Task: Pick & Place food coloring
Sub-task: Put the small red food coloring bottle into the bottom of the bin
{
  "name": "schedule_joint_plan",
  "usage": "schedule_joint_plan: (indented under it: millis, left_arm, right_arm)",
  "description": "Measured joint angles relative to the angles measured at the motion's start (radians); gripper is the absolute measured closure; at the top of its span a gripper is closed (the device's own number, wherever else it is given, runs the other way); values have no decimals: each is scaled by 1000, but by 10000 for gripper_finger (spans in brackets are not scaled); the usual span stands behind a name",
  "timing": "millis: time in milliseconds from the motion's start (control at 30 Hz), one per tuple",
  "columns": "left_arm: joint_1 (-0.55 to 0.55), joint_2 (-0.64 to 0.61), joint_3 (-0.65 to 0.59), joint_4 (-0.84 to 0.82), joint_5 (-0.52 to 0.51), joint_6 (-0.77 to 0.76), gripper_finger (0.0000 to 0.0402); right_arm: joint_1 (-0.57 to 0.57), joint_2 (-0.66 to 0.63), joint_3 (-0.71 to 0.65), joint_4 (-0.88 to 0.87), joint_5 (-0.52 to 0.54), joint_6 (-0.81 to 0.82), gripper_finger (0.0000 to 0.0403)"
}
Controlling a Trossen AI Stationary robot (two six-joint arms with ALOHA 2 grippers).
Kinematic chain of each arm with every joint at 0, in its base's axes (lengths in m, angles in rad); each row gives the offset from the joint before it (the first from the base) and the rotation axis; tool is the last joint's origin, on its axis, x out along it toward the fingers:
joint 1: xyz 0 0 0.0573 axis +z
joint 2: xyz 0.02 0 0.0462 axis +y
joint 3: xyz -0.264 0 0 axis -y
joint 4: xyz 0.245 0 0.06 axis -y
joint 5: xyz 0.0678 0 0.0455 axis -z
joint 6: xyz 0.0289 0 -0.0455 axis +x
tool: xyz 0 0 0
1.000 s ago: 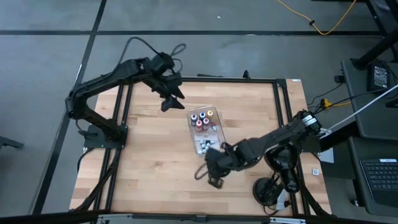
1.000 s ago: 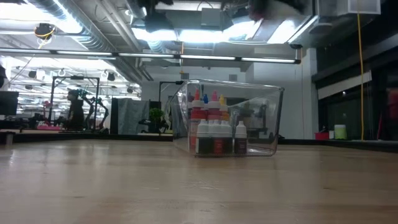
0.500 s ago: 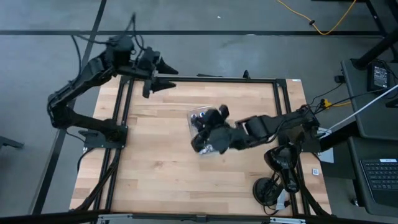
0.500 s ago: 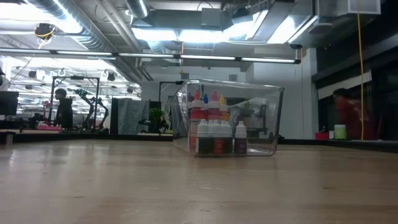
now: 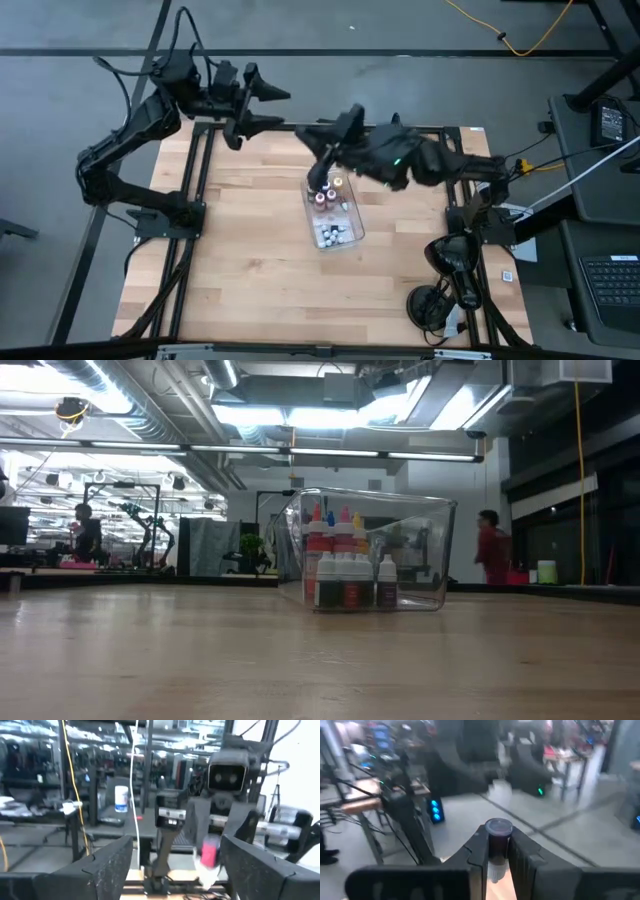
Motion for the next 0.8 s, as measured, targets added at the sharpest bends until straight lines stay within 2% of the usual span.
schedule_joint_plan:
  millis: [67, 300, 500, 800]
  left_arm:
    - [3, 4, 0, 30, -17, 7, 107]
    - [-4, 33, 0, 144, -18, -6, 107]
    - [-48, 96, 0, 358, -18, -113, 107]
    - [-126, 175, 0, 587, -18, -178, 107]
  right_arm:
    - [-14, 0, 40, 19, -46, -48, 346]
    - [-26, -44, 36, 188, -112, -199, 346]
    - [-25, -47, 37, 311, -169, -308, 346]
    - [-30, -45, 38, 365, -162, -409, 346]
